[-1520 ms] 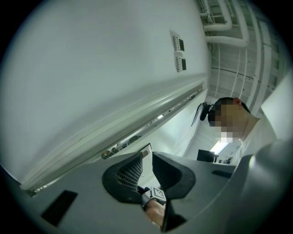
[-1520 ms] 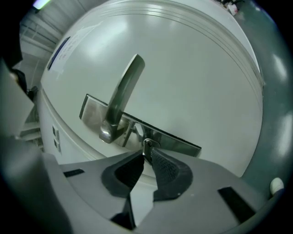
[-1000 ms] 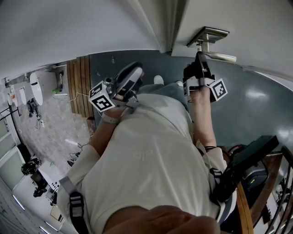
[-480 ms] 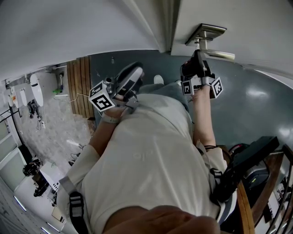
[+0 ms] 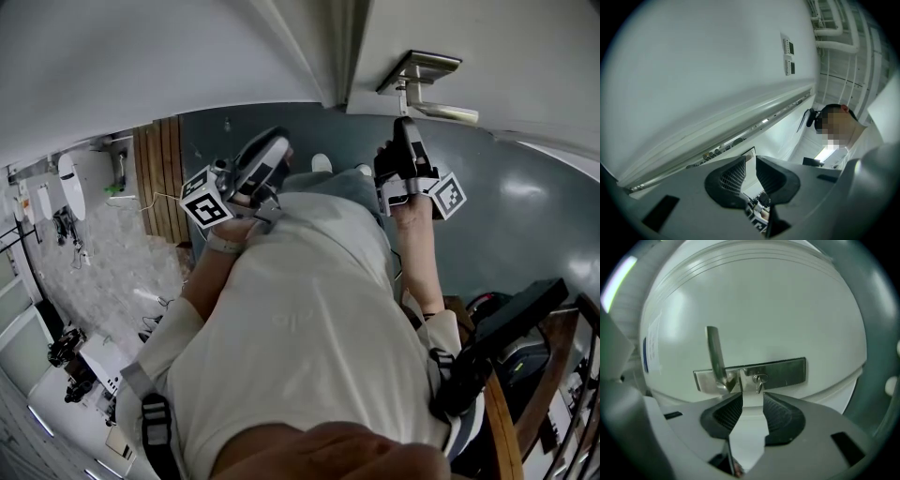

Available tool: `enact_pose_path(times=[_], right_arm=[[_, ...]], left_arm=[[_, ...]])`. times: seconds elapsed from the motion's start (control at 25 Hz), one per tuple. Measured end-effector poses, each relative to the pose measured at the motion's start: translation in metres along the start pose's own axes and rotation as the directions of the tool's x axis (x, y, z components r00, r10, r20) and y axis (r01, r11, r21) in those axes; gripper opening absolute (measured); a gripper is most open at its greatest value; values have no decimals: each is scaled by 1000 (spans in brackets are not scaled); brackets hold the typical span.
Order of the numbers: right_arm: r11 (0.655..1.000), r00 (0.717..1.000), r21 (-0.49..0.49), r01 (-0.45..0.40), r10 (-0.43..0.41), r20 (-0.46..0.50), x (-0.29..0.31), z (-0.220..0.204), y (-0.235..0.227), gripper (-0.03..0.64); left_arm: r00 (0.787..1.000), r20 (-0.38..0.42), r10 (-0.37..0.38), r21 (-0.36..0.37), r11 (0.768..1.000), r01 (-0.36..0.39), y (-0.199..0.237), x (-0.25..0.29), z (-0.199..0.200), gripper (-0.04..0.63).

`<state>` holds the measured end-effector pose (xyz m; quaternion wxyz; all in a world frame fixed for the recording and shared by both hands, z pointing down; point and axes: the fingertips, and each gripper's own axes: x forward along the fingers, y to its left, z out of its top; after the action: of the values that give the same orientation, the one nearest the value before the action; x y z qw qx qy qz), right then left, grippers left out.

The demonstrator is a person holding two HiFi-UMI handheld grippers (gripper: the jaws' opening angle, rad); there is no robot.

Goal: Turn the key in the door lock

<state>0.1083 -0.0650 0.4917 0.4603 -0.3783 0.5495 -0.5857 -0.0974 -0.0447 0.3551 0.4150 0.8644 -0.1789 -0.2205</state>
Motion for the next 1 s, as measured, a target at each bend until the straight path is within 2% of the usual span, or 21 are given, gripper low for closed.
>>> enact_pose_path(times=[0.04, 0.08, 0.12, 0.16, 0.2, 0.24, 0.28, 0.32, 0.36, 0.4, 0.44, 0.48, 0.52, 0.56, 0.84, 1.0], right_arm=[[988, 999, -149, 38, -41, -19, -8, 3, 1, 117], [936, 995, -344, 77, -94, -33, -15, 6, 2, 117], [821, 988, -562, 102, -149, -38, -19, 9, 5, 117], [638, 980, -762, 107, -199, -29, -21, 11, 9, 117], [402, 971, -911, 94, -241, -6, -21, 10, 15, 117], [138, 961, -988, 69, -274, 29, -20, 8, 19, 117], [-125, 951, -992, 30, -301, 67, -18, 5, 22, 117], [-360, 941, -933, -19, -322, 105, -15, 0, 23, 117], [-541, 931, -838, -68, -337, 141, -13, -5, 20, 117], [-666, 924, -738, -108, -342, 173, -10, -9, 15, 117], [-749, 919, -648, -140, -342, 197, -8, -12, 8, 117], [-803, 916, -574, -163, -339, 214, -6, -14, 2, 117], [-836, 915, -520, -177, -334, 226, -4, -15, -2, 117], [-854, 915, -488, -180, -328, 236, -1, -15, -5, 117], [-882, 898, -436, -179, -328, 295, 19, -4, -18, 117], [-893, 898, -420, -161, -310, 313, 25, 1, -20, 117]], left_arm=[[1000, 2, -1, -1, 1000, 1, 1, 0, -1, 55], [1000, 3, -2, -3, 1000, 2, 1, 1, -2, 55], [1000, 3, -3, -4, 1000, 3, 2, 1, -2, 55], [1000, 4, -5, -4, 1000, 5, 2, 2, -2, 55], [1000, 4, -7, -5, 1000, 7, 2, 3, -2, 55], [1000, 5, -8, -6, 1000, 8, 3, 3, -2, 55], [1000, 5, -9, -7, 1000, 9, 3, 3, -2, 55], [1000, 4, -9, -8, 1000, 9, 4, 3, -2, 55], [1000, 2, -10, -8, 1000, 10, 4, 4, -2, 55], [1000, 0, -11, -9, 1000, 11, 4, 4, -2, 55], [1000, -1, -12, -8, 1000, 12, 3, 4, -2, 55], [1000, -2, -14, -7, 1000, 14, 1, 4, -1, 55], [1000, -1, -14, -5, 1000, 14, 0, 4, 0, 55], [1000, 1, -15, -4, 1000, 15, -1, 3, 1, 55], [1000, 14, -3, -4, 1000, 3, -1, -3, 4, 55], [1000, 25, -2, -6, 1000, 2, -2, -6, 6, 55]])
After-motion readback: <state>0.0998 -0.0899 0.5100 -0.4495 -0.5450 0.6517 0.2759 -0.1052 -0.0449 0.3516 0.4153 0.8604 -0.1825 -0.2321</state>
